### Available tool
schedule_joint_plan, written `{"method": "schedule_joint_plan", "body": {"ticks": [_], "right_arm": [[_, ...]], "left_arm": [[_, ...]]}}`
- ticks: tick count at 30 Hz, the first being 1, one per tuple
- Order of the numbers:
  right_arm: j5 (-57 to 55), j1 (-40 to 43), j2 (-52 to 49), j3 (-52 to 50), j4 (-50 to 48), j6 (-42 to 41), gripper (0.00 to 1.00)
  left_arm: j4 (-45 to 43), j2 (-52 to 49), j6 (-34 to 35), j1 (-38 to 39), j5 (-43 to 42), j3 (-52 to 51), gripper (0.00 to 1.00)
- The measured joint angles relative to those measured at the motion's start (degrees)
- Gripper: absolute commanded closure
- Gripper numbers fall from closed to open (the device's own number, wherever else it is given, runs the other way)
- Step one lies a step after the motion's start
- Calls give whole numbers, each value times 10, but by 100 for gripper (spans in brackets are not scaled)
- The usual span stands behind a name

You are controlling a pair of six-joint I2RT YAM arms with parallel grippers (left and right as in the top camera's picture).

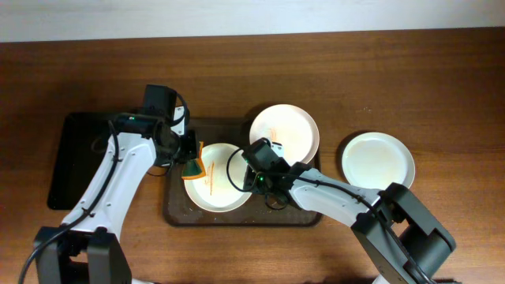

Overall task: Clean dirty plates on tray and stack at the side
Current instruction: 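Grip the lower plate's rim with the right gripper and pull it left, then scrub the held plate with the sponge in the left gripper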

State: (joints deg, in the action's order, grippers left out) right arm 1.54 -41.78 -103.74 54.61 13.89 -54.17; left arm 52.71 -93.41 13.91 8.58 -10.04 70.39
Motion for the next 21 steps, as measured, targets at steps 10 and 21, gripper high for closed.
{"method": "schedule_joint_plan", "body": {"ticks": [10,21], "right_arm": [[4,0,0,3,8,-29,96],[-1,5,0,4,10,-41,96]], "left_arm": [[-221,3,-104,59,54,-185,100],[-447,-63,-95,116,88,-196,100]]}}
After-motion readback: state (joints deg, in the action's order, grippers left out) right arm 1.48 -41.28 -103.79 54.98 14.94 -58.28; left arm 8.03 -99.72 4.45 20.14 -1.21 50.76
